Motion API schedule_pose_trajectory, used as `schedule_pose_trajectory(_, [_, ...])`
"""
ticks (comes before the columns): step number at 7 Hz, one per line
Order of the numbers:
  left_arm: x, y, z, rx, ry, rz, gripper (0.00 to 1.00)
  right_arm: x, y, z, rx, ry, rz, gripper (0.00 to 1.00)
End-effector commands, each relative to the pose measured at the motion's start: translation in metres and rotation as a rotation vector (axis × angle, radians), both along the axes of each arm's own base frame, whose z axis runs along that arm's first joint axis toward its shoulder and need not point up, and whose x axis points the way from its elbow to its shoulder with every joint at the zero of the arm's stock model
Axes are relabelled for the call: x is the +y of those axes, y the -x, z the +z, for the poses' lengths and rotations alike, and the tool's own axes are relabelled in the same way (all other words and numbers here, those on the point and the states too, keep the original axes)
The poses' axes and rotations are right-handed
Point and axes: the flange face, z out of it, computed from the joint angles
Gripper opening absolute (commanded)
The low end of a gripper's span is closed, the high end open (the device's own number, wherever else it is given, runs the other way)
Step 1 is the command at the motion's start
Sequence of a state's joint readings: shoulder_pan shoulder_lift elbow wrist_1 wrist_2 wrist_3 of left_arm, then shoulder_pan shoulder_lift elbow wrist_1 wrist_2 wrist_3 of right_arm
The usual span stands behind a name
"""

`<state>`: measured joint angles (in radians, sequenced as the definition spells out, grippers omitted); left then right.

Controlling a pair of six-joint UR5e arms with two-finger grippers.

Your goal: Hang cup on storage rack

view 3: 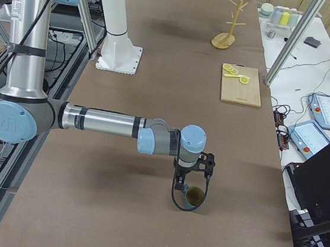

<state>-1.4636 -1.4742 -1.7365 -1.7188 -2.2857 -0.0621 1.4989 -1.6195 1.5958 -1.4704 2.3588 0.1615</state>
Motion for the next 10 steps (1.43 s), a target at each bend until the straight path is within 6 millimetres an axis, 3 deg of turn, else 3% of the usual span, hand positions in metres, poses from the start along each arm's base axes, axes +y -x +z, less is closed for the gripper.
schedule_pose_trajectory(1, [-0.001,-0.001,-0.001,0.001,-0.01,0.0,0.99,-0.001,0.0,0.001,-0.001,-0.018,-0.005,1.0])
schedule_pose_trajectory(2, [-0.001,0.0,-0.002,0.002,-0.014,-0.002,0.99,-0.008,0.001,0.024,-0.001,-0.021,-0.007,1.0])
schedule_pose_trajectory(3, [-0.001,0.0,-0.001,0.002,-0.013,-0.002,0.99,-0.042,0.003,0.051,-0.002,-0.033,-0.011,1.0])
schedule_pose_trajectory(5, [-0.002,0.0,-0.002,0.002,-0.013,-0.003,0.99,-0.075,-0.016,0.07,0.012,-0.064,-0.01,1.0])
schedule_pose_trajectory(7, [-0.002,0.0,-0.001,0.002,-0.014,-0.002,0.99,-0.099,-0.017,0.083,0.018,-0.051,-0.028,1.0])
schedule_pose_trajectory(9, [-0.002,0.0,-0.002,0.002,-0.015,-0.003,0.99,-0.087,-0.018,0.097,0.031,-0.034,-0.031,0.98])
schedule_pose_trajectory(10, [-0.002,0.0,-0.002,0.002,-0.016,-0.002,0.99,-0.084,-0.019,0.103,0.034,-0.021,-0.03,0.92])
